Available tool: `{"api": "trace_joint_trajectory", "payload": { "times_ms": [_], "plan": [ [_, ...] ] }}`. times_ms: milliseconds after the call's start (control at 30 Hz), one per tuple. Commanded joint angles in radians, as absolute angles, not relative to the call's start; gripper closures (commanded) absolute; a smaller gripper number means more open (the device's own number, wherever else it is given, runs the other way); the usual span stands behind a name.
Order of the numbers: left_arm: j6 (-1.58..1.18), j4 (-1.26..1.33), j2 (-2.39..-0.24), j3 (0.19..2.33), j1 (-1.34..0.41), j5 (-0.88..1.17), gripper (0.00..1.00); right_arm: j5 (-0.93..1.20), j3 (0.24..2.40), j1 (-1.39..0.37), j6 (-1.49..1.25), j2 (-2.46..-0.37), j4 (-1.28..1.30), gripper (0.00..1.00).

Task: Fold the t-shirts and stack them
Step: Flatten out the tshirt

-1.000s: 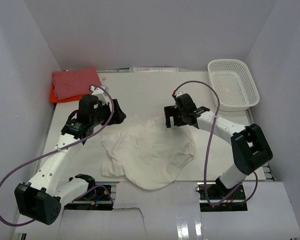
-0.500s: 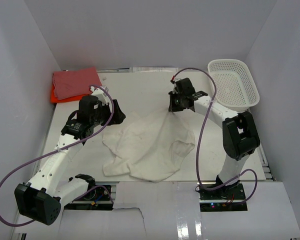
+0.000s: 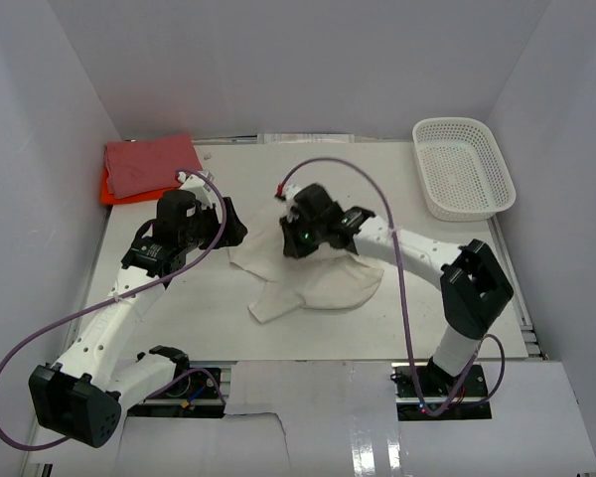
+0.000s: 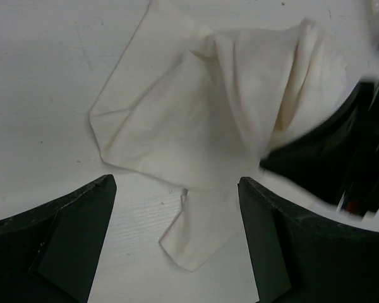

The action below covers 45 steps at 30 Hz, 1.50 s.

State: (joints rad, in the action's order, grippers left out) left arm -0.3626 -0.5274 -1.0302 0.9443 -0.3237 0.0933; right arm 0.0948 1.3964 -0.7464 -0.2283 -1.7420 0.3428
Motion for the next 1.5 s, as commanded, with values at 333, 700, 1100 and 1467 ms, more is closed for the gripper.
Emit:
{"api": "trace_joint_trajectory", "payload": {
  "times_ms": [333,700,1100,1467],
  "plan": [
    [-0.357,-0.545,-1.023,0.951,-0.316,0.077,0.11,0.114,0.917,-0.882,-0.416,-1.421,0.276,0.03],
    [-0.37,-0.557,-1.022,0.95,-0.316,0.034,0.11,-0.038,1.198,-0.862,-0.311,-1.544,0.345,0.06],
    [-0.452,-0.623,-1.043,0.966,-0.2,-0.089,0.08,-0.261,1.431,-0.979,-0.146,-1.815,0.417,0.02],
    [-0.48,-0.635,-1.045,0.974,-0.114,-0.078,0.08,-0.514,1.431,-1.101,-0.097,-1.746,0.451,0.02]
  ]
}}
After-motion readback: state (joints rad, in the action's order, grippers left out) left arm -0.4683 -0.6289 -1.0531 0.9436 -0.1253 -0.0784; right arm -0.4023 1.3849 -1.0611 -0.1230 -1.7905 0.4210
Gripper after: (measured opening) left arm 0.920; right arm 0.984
